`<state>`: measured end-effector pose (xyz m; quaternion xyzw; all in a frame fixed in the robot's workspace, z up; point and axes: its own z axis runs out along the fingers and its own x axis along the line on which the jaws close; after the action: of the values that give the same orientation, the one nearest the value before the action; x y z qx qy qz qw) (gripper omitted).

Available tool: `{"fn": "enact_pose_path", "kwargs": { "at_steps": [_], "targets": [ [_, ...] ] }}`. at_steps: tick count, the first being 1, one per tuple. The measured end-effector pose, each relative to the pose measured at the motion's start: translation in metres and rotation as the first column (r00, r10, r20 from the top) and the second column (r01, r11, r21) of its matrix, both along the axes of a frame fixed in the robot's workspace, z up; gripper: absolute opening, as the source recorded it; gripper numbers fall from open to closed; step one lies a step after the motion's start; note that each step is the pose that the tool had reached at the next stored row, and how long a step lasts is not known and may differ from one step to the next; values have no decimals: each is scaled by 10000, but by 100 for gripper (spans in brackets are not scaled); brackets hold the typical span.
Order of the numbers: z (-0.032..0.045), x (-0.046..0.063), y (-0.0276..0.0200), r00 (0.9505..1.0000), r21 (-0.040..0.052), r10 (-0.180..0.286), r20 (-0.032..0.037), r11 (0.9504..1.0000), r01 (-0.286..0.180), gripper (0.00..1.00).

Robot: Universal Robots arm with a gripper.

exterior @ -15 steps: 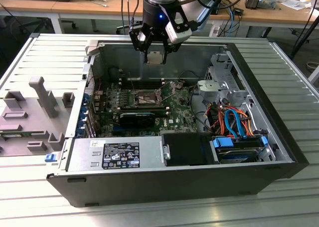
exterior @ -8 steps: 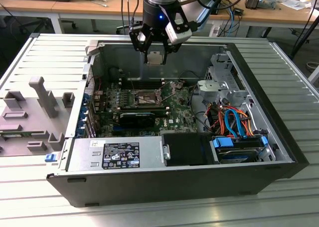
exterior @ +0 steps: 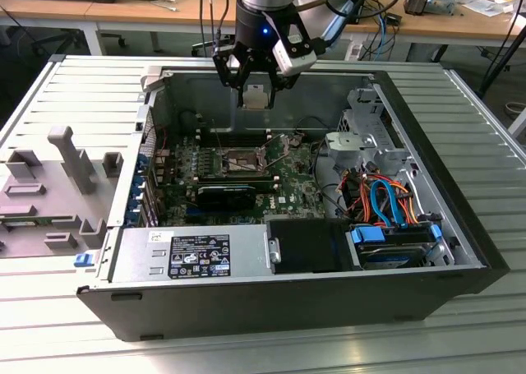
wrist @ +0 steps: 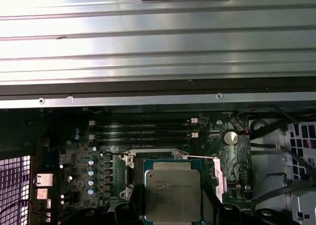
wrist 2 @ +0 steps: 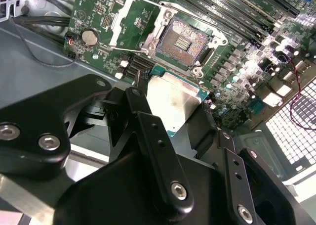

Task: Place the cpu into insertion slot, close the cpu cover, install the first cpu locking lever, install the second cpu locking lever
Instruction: 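Place the cpu into insertion slot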

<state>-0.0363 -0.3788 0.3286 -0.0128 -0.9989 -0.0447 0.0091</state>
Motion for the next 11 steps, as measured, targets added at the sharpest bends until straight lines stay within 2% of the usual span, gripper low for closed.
{"fn": "enact_pose_path", "kwargs": {
  "at_steps": [11],
  "targets": [
    [-16, 0, -11, 10000, 0, 0, 0, 10000, 0, 55]
  ]
}}
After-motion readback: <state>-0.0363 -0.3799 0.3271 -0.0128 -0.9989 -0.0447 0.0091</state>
